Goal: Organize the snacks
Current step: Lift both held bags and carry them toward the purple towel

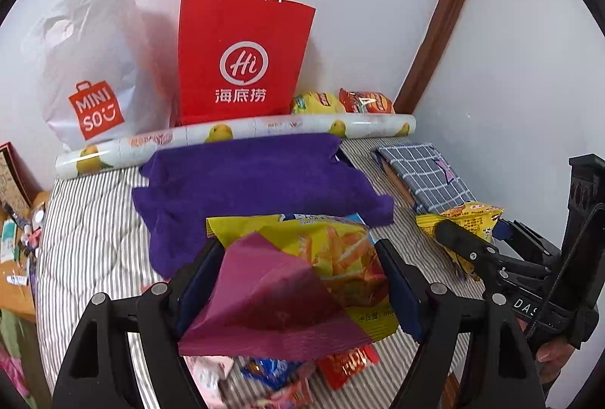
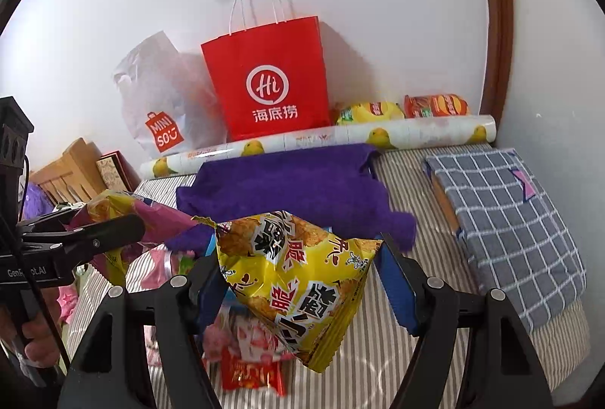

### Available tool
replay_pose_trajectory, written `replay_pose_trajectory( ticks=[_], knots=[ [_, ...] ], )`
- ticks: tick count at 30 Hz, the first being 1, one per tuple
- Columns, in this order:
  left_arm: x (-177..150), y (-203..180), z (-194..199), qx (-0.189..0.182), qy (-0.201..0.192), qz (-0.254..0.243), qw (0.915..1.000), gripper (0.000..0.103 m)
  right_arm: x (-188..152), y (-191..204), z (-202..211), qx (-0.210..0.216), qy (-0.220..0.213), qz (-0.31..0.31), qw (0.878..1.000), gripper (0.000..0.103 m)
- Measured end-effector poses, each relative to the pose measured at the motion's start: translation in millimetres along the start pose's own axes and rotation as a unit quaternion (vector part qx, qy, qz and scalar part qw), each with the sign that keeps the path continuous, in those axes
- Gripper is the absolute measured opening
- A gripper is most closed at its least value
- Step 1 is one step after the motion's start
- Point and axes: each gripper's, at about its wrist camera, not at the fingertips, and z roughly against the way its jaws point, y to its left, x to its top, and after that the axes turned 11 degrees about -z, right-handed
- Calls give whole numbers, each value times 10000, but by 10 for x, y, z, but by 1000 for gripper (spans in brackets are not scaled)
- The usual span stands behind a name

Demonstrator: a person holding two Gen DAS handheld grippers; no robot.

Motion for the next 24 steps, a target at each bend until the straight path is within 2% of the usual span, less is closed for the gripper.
replay_pose_trajectory(
  ticks=[15,24],
  knots=[
    [413,287,-338,-12,54,8,10000,79,464,-4,-485,-110,-23,-24,9999,72],
    [575,391,-525,-10,89,-37,10000,79,622,-14,-745,-170,43,-17,9998,72]
  ],
)
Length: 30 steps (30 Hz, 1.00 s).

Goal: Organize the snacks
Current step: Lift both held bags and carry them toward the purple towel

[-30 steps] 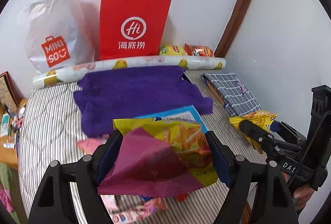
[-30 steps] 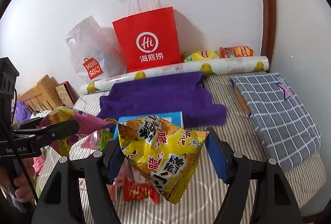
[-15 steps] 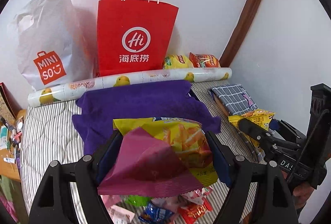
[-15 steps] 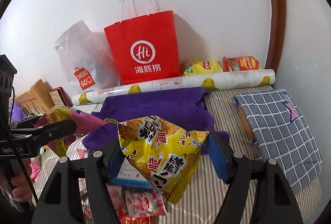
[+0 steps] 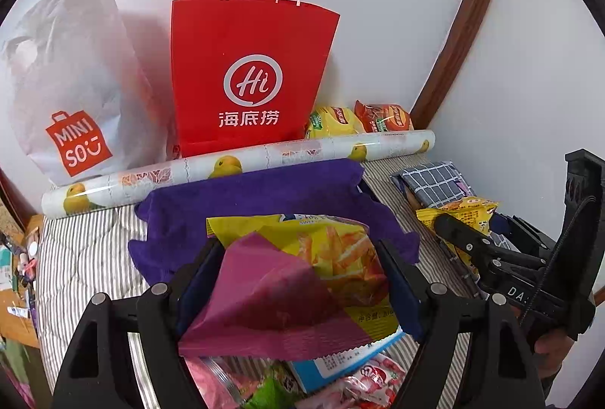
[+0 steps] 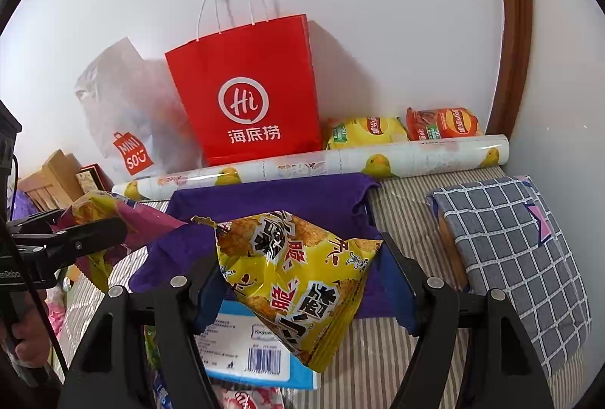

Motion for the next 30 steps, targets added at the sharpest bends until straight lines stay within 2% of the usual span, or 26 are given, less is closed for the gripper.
replay_pose_trajectory(
  ticks=[30],
  knots=[
    [334,543,-807,132,387,146,9991,79,345,-33,-1136,-51,274,74,9996,72]
  ],
)
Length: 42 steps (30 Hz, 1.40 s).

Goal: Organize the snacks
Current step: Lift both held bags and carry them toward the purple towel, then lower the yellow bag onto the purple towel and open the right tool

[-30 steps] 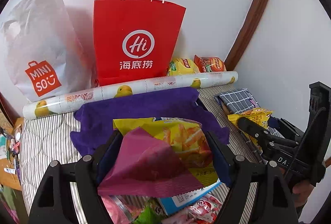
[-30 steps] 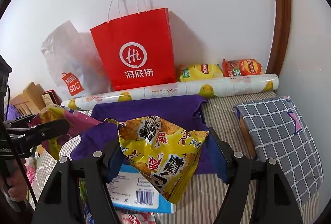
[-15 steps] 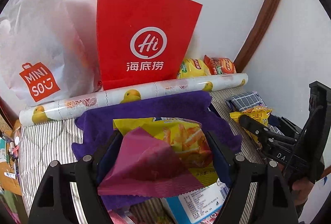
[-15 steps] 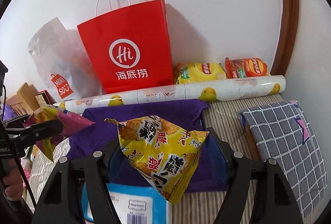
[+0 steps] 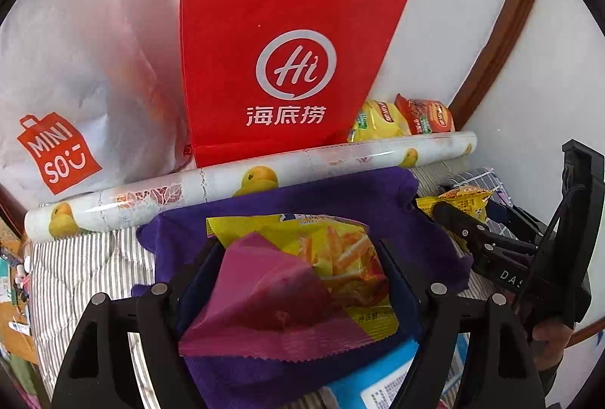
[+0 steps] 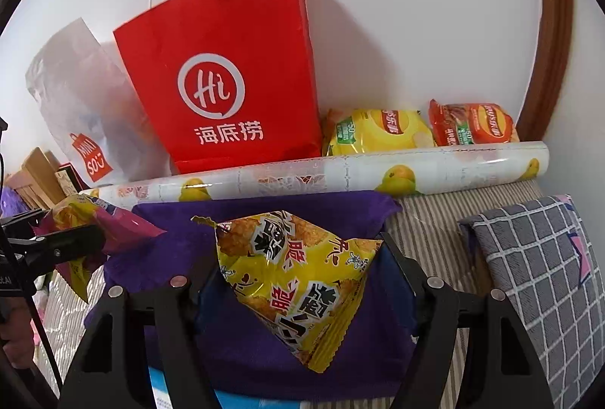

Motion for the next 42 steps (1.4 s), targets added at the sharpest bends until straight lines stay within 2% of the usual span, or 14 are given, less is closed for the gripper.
replay_pose_trajectory(
  ticks=[18,42],
  knots=[
    [-68,193,-462,-12,450,151,9989,79,-105,-136,-464,-103,450,-51,9989,72],
    [-111,258,-642,101,777,234,9967,79,-189,-214,-641,-210,713,-65,9972,72]
  ],
)
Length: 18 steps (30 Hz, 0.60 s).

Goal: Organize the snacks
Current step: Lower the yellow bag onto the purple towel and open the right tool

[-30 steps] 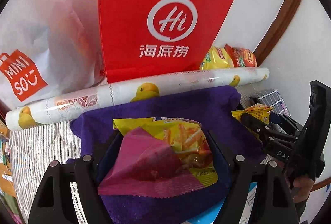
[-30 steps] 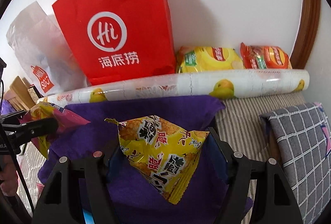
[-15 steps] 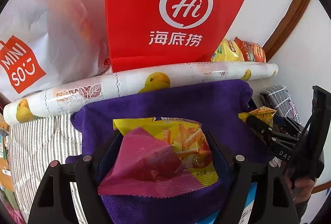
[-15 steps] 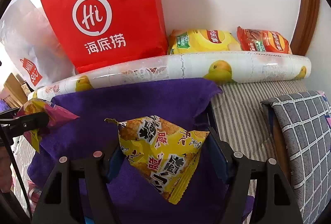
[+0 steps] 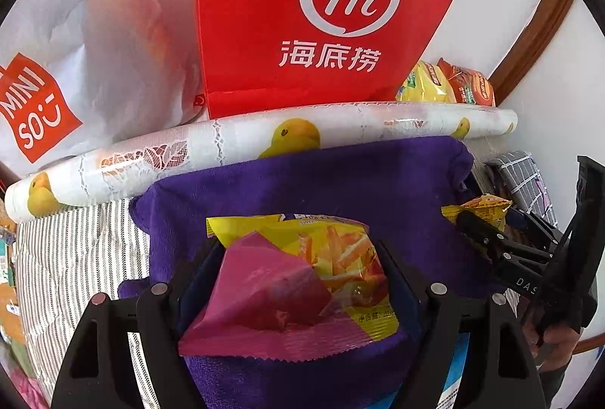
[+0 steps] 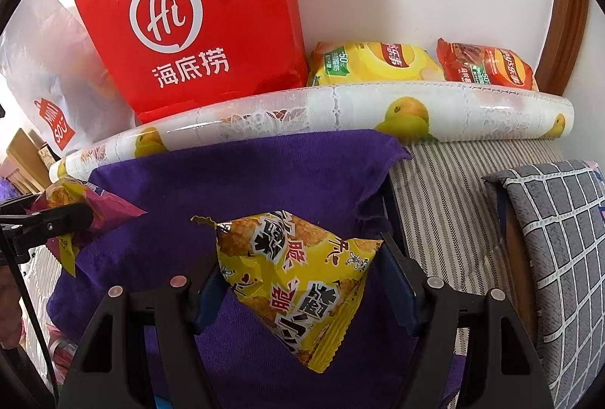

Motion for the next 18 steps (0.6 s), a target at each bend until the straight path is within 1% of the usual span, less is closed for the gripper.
replay_pose_trajectory(
  ticks=[18],
  knots=[
    [6,-45,-115,8,134,-33,9999,80,-12,16,-46,-20,119,21,9999,72]
  ],
)
